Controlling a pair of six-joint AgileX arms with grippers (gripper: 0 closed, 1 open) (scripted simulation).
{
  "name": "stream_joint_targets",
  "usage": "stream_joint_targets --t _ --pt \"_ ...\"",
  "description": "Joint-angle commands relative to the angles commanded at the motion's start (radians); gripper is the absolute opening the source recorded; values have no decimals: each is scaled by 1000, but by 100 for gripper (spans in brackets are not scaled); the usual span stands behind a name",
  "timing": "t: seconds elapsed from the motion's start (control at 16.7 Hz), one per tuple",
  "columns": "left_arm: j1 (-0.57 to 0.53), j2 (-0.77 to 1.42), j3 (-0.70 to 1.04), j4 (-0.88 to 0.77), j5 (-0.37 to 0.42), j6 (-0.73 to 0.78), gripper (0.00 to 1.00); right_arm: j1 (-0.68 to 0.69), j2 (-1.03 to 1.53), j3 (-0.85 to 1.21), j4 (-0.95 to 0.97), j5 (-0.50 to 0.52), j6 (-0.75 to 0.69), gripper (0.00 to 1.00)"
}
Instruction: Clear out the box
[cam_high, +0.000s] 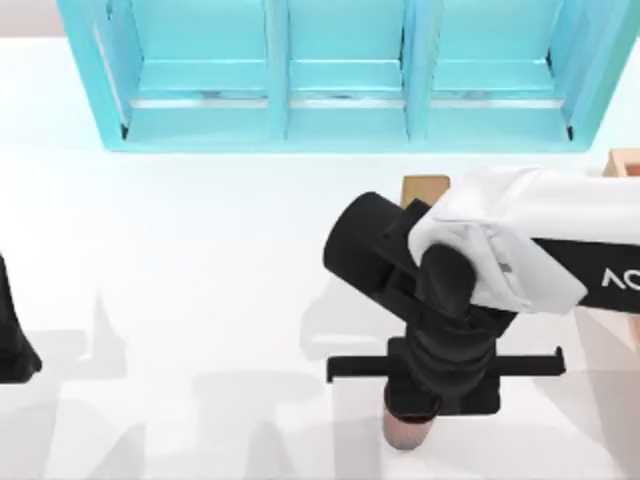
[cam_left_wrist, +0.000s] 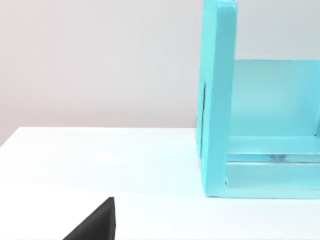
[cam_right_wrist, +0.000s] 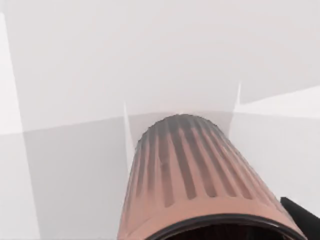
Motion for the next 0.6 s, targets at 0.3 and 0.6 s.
stream_joint_targets --t 0.3,0.6 --pt "0 0 0 0 0 0 100 0 0 0 0 0 0 23" --pt "0 0 0 0 0 0 100 0 0 0 0 0 0 60"
